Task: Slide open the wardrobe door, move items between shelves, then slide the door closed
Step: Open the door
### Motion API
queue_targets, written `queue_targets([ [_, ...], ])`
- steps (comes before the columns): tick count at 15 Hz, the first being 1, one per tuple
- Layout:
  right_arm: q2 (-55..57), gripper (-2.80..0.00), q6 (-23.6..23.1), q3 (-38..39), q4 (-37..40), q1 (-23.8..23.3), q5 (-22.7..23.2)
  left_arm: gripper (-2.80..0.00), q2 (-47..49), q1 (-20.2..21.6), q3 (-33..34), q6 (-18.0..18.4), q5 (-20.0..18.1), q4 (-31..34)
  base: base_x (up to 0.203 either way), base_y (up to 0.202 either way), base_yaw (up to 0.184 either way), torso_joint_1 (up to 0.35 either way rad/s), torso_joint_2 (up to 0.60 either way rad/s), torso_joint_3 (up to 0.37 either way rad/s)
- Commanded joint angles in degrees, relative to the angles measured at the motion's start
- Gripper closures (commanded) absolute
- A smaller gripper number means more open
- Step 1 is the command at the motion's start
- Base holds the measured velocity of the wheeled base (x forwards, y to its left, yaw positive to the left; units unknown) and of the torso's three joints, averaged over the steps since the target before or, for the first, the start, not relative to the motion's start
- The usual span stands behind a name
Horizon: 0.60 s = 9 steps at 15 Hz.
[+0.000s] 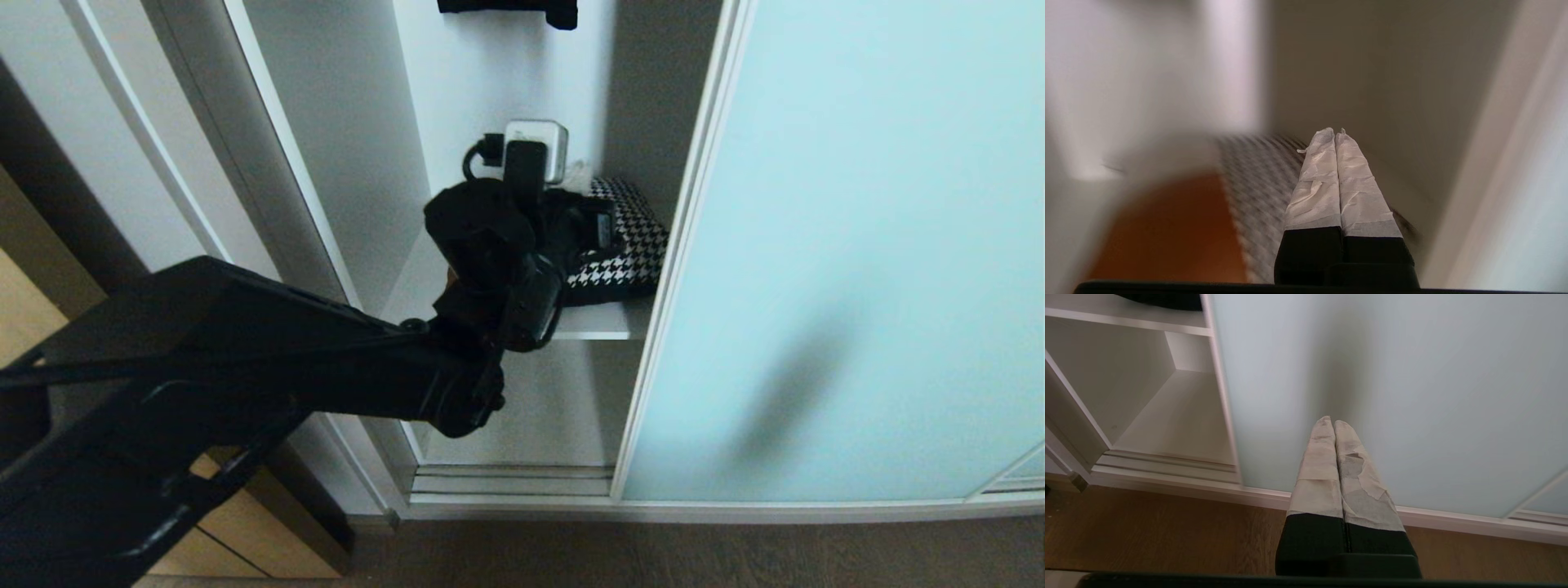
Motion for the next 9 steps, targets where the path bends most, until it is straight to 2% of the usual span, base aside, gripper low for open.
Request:
queue_targets([
  [1,-0.1,0.00,0.0,0.0,-0.1,0.1,0.0,0.00,-5.2,2.5,0.2,0.4,1.1,-0.6,0.000,0.000,0.000,0.000,0.00,0.000],
  [4,-0.1,0.00,0.0,0.0,-0.1,0.0,0.1,0.00,-16.7,5.3,4.6,2.9,2.2,3.4,0.000,0.000,0.000,0.000,0.00,0.000],
  [6,-0.1,0.00,0.0,0.0,-0.1,0.1,0.1,0.00,-25.3,5.9,14.2,6.1,2.5,7.8,0.000,0.000,0.000,0.000,0.00,0.000],
  [9,-0.1,0.00,0.0,0.0,-0.1,0.0,0.1,0.00,-38.3,6.4,32.5,10.2,4.6,10.8,0.000,0.000,0.000,0.000,0.00,0.000],
])
